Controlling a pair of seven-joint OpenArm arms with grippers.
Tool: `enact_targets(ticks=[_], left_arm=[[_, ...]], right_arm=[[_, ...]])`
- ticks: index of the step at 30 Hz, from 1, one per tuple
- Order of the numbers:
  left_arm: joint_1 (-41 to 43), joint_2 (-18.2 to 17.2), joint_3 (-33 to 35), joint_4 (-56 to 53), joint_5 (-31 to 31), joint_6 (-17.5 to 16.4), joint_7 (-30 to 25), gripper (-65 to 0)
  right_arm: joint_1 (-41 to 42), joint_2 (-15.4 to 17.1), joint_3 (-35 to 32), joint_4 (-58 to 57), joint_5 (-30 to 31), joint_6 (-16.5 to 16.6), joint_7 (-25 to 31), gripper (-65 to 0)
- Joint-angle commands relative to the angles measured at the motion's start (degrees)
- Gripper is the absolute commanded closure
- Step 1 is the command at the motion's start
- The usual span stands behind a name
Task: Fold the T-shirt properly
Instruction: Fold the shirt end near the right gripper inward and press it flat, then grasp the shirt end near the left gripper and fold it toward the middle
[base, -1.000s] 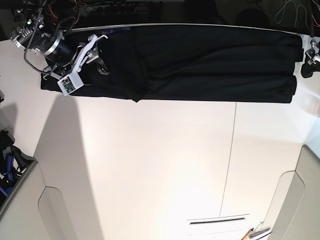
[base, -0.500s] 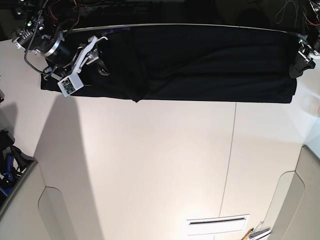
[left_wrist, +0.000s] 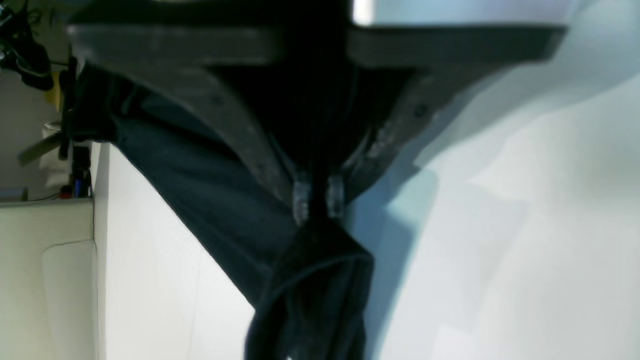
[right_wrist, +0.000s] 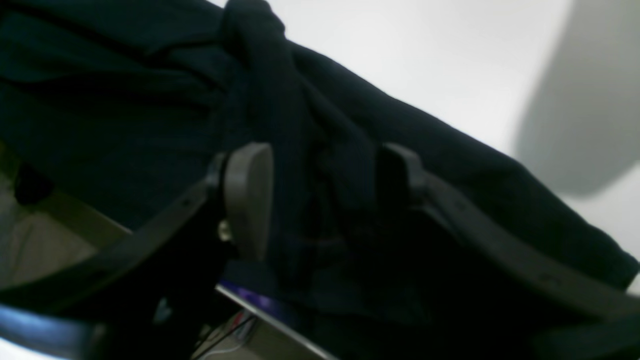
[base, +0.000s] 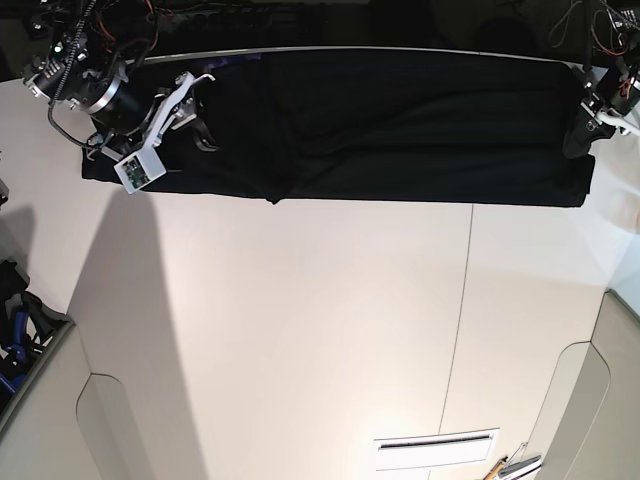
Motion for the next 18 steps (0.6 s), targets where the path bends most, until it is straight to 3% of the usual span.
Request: enact_targets(ticks=[1, 6, 8, 10, 14, 18], left_arm=[[0.2, -0.6, -0.5, 1.2, -1.7, 0.3, 0.2, 0.0], [0.2, 0.8, -3.4, 9.9, -8.2, 0.3, 7.4, 0.0], [0.4, 2.3, -3.9, 15.2, -12.7, 0.3, 12.3, 0.0], [0.8, 4.6, -3.9, 20.3, -13.3, 0.3, 16.3, 0.0], [2.7, 10.6, -2.8, 30.0, -13.3, 0.3, 16.3, 0.0], [4.3, 15.7, 3.5, 36.0, -13.3, 0.3, 16.1, 0.0]], right_arm=[[0.3, 0.3, 0.3, 0.9, 0.7, -0.2, 1.4, -32.8], [0.4, 0.3, 2.4, 0.9, 0.7, -0.4, 1.3, -32.8], [0.4, 0.3, 4.6, 0.9, 0.3, -2.2, 1.3, -32.8], [0.4, 0.3, 7.3, 0.9, -1.4, -3.8, 1.3, -32.8], [0.4, 0.3, 13.7, 0.9, -2.5, -5.7, 0.6, -32.8], [0.4, 0.3, 19.9, 0.9, -2.5, -5.8, 0.6, -32.8]])
